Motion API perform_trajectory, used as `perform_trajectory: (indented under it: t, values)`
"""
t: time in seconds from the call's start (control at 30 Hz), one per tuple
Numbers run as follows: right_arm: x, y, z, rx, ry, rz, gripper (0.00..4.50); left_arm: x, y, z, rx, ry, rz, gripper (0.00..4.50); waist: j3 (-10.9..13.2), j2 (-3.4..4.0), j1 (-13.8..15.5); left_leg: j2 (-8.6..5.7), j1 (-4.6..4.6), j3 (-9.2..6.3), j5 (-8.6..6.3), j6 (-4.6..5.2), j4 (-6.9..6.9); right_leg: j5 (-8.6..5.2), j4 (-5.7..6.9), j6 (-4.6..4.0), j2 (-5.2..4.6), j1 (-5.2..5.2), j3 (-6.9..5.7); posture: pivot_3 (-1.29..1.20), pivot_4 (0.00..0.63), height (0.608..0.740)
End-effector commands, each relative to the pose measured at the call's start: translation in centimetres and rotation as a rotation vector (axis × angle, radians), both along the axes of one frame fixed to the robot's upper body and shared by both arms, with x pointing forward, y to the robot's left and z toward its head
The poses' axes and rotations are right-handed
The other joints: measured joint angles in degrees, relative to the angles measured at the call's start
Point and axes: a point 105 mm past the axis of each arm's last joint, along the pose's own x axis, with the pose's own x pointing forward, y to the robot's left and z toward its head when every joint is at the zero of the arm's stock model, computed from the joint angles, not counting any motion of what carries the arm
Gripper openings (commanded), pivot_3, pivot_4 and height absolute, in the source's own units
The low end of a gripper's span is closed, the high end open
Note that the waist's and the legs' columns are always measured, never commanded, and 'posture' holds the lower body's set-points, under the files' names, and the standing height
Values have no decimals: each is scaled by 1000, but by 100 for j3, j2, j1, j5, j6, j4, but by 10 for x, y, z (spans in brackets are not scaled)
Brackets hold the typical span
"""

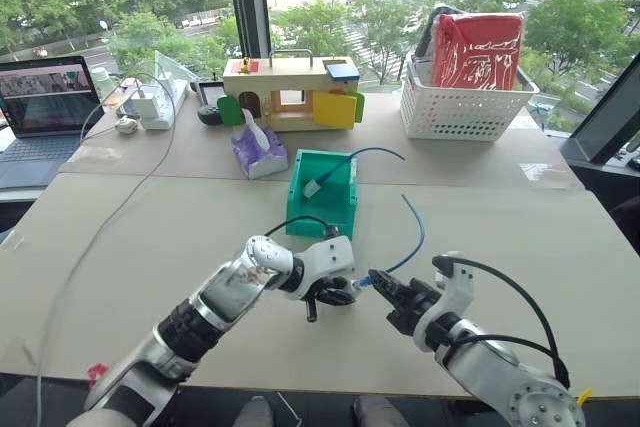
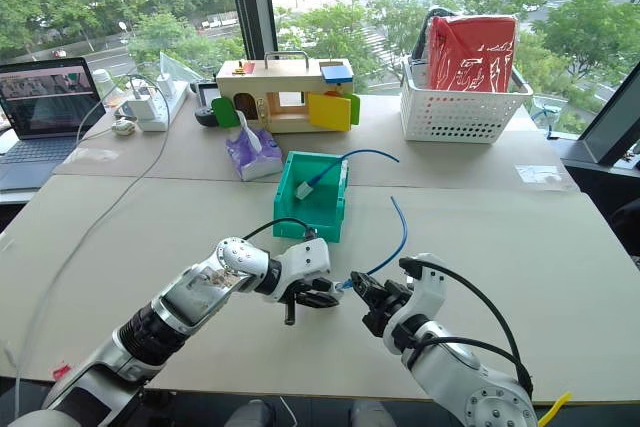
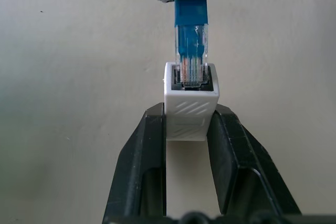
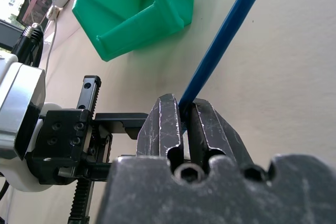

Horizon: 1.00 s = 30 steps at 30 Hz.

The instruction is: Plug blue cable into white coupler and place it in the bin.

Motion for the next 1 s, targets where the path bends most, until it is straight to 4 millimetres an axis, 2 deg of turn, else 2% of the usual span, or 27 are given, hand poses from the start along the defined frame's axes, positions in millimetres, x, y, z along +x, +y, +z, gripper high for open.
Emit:
perform_trajectory:
  t: [0.03, 0.23, 0.77, 1.0]
  values:
    - [-4, 2, 3, -39, -13, 21, 0, 3, 16, -20, 98, 52, 95, 624, 0, 0, 0, 0, 0, 0, 0, 0, 0, 0, 0, 0, 0, 0, 0, 0, 150, 740]
    - [-6, 7, 3, -44, -12, 41, 0, 4, 10, -24, 121, 66, 150, 624, -12, -3, 11, 0, 6, 0, 0, 0, 0, -1, -1, 0, 0, 5, 0, 0, 150, 740]
    - [-13, 13, -7, -70, 27, 111, 0, -4, 2, -27, 161, 73, 121, 624, -56, -4, 31, 1, 13, 1, 0, 0, -2, -1, -36, 1, -1, 24, 1, 0, 150, 740]
    - [-9, 19, 0, -102, -13, 163, 0, -5, 2, -27, 161, 70, 121, 624, -61, -4, 25, 1, 15, 1, 0, 0, -3, -2, -38, 1, -1, 25, 3, 0, 150, 740]
